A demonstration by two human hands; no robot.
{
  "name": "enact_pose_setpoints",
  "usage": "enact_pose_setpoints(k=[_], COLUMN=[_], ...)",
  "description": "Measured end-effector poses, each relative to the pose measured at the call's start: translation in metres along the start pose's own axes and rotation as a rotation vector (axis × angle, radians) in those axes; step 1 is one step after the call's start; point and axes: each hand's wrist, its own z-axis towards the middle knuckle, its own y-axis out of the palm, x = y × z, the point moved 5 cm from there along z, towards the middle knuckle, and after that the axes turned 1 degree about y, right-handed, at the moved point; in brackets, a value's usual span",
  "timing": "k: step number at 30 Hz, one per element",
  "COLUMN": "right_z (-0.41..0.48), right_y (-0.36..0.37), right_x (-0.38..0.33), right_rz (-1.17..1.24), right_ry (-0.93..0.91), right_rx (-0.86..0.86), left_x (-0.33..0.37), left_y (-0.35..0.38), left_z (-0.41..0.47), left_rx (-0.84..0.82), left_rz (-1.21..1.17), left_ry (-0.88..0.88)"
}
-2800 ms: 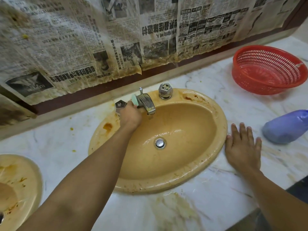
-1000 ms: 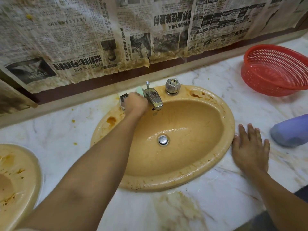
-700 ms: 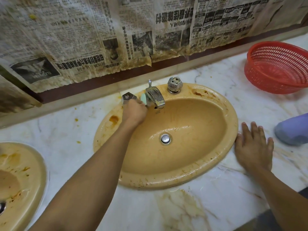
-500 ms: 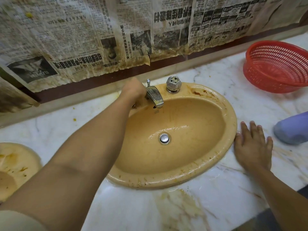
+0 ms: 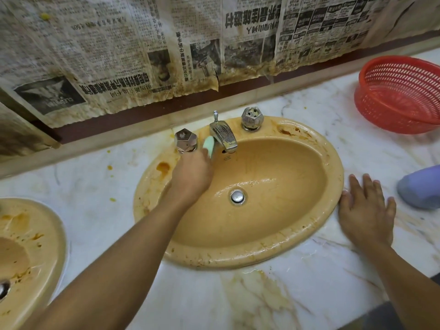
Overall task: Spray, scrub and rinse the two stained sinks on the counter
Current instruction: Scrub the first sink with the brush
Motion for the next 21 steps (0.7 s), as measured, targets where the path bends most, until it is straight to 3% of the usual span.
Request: enact_pose_setpoints(k=[5, 13, 18, 21], right_z=[0.000, -0.002, -0.001, -0.001], right_y=[-0.001, -0.001, -0.001, -0.001], right_x=[-0.001, 0.000, 0.001, 0.002], right_rz=[0.009, 0.015, 0.013, 0.024], right_ry=[0.001, -0.007, -0.006, -0.009], right_rx=[0.008, 0.006, 0.007, 0.003], left_x=[0.025, -0.023, 0.011, -0.002], left_y=[0.011, -0.005, -0.011, -0.014], left_z=[0.007, -0.010, 0.022, 0.022], left_rx=[-0.065, -0.090, -0.045, -0.083], left_rz=[0.309, 0.513, 0.553, 0.568], left_ry=[0.267, 0.347, 0.447, 0.410])
